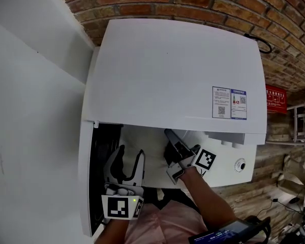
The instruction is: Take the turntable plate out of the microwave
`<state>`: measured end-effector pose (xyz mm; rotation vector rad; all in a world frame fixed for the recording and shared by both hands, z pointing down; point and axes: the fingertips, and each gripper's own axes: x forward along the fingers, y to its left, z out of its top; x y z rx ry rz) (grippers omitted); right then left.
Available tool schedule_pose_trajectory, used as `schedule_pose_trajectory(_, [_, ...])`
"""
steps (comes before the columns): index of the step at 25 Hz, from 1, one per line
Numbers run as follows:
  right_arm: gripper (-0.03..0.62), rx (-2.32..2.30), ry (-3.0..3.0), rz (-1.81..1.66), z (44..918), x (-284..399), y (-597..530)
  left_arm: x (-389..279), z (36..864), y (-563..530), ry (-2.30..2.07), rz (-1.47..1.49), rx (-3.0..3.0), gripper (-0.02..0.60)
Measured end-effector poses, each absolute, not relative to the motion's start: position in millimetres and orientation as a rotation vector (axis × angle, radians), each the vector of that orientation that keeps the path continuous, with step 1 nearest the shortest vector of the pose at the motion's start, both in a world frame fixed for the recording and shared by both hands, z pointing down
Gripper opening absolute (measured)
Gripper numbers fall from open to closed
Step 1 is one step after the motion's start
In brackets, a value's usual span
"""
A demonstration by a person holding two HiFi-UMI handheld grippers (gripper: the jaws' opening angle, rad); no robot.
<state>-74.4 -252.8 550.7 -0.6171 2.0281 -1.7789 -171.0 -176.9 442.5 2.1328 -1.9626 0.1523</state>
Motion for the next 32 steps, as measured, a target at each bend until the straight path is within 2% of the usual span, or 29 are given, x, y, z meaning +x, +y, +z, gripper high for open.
schedule_pose_trajectory(6, [0.029,-0.566,2.018,-1.790,536,-59,-229,-162,435,-158,-1.978,0.125,2.122,0.216])
schedule_pose_trajectory(13, [0.029,-0.488,1.994,-1.796,512,-36,-186,-159,436,-123,-1.968,-0.071,1.976,0.224])
schedule_pose_trajectory(18, [0.029,-0.430,1.982,-1.761,480,-22,-163,-161,426,-107,-1.923,-0.191,1.930,0.286])
schedule_pose_trajectory(20, [0.029,-0.402,1.983,-1.735,463,-20,-155,-159,421,-103,-1.868,-0.245,1.930,0.310])
schedule_pose_trajectory(27, [0.029,-0.440,2.043,-1.665,427,-15,-123,-146,392,-112,-1.573,-0.505,1.997,0.314])
schedule_pose_trajectory(32, [0.029,-0.493,2.057,-1.605,415,1,-85,-125,388,-101,-1.409,-0.517,2.047,0.322])
